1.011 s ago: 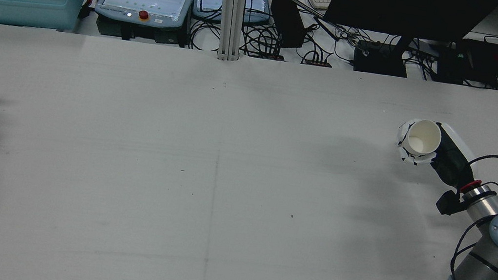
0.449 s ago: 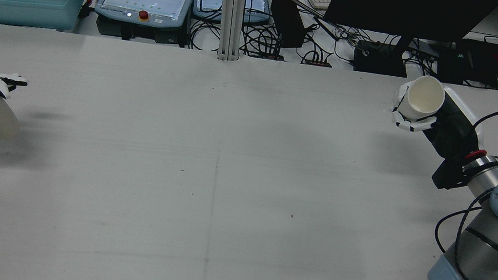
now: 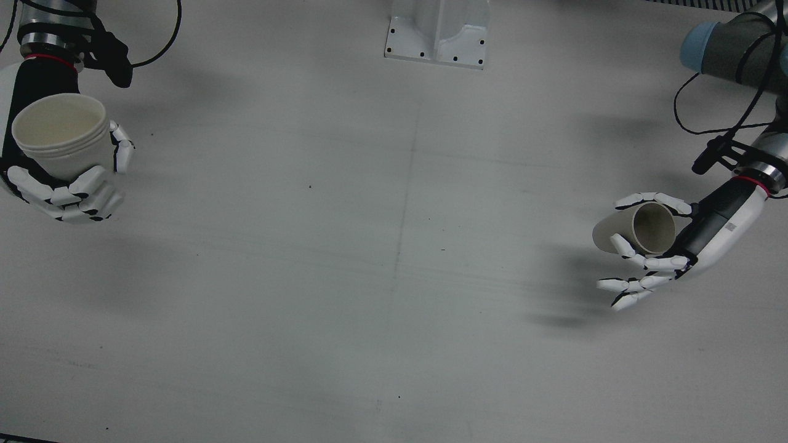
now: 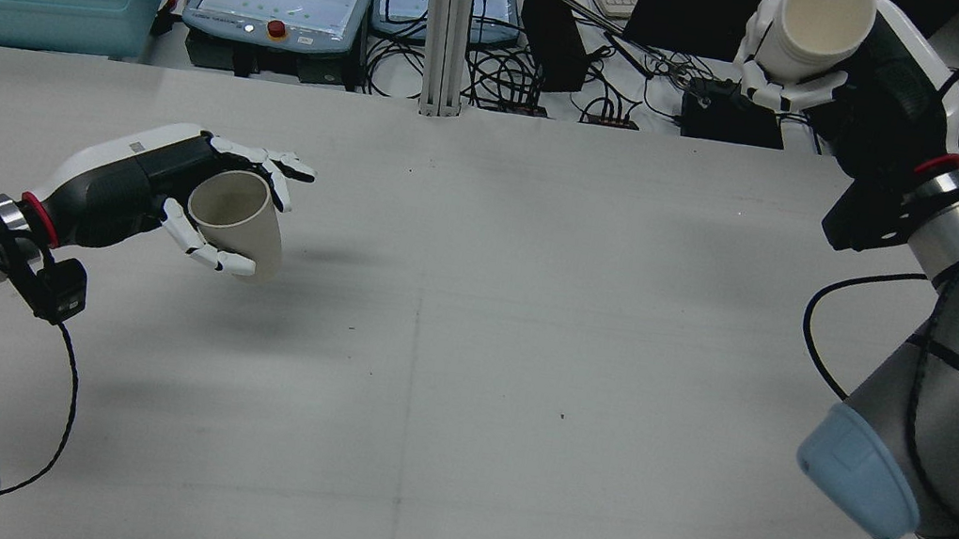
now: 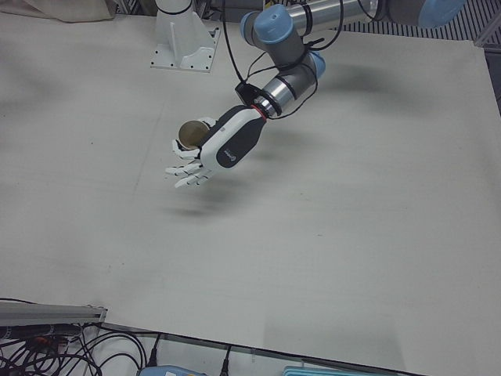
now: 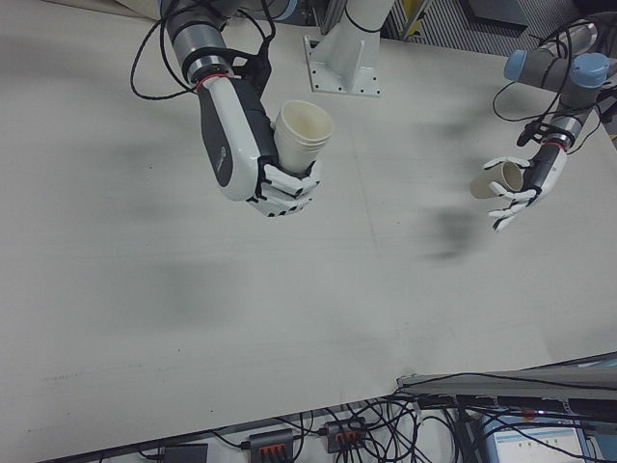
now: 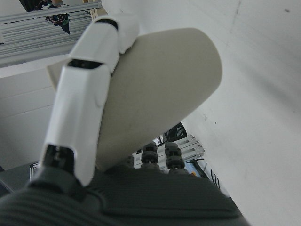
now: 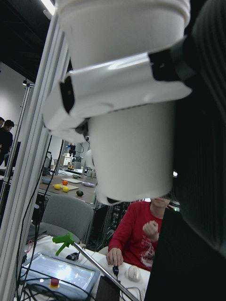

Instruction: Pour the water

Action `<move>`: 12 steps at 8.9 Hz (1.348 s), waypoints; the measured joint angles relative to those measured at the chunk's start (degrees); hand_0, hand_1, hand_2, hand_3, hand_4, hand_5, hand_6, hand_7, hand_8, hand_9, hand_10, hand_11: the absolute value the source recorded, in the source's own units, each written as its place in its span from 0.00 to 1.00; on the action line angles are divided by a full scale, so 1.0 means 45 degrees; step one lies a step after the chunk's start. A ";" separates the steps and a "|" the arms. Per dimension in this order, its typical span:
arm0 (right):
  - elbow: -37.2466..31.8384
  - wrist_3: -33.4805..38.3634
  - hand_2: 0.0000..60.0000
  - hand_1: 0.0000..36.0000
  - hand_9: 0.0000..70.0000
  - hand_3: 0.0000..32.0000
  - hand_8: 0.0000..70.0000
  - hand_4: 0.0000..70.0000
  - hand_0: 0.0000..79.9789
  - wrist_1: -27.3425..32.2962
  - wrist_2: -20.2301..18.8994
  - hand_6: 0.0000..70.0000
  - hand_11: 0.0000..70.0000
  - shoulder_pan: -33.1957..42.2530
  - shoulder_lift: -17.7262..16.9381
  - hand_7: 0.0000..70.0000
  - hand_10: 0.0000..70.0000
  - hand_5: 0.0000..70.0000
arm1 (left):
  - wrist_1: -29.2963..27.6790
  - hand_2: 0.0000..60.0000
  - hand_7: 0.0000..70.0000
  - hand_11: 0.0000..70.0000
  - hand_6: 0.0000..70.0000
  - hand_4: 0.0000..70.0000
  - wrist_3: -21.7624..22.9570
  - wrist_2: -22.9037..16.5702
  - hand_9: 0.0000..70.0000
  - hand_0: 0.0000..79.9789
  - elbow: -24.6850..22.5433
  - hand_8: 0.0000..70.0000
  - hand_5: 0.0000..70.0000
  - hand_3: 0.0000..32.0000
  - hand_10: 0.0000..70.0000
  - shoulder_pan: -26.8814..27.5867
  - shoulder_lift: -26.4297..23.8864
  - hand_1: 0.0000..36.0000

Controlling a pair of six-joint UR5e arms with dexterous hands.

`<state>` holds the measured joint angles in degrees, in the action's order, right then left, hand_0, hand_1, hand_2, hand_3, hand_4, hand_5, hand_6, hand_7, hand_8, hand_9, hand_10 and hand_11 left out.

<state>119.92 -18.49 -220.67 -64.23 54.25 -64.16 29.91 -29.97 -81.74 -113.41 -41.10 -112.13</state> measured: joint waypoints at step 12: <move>0.0466 -1.2355 1.00 1.00 0.76 0.00 0.62 1.00 1.00 0.1174 0.4894 0.96 0.79 -0.4119 0.2506 1.00 0.53 1.00 | 0.1509 1.00 0.24 0.16 0.29 1.00 -0.0677 0.0066 0.11 0.86 0.0419 0.12 1.00 0.00 0.09 0.0104 -0.2427 1.00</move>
<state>122.01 -74.09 -215.39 -42.21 35.71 -52.89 36.70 -33.01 -81.45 -111.52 -40.63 -123.05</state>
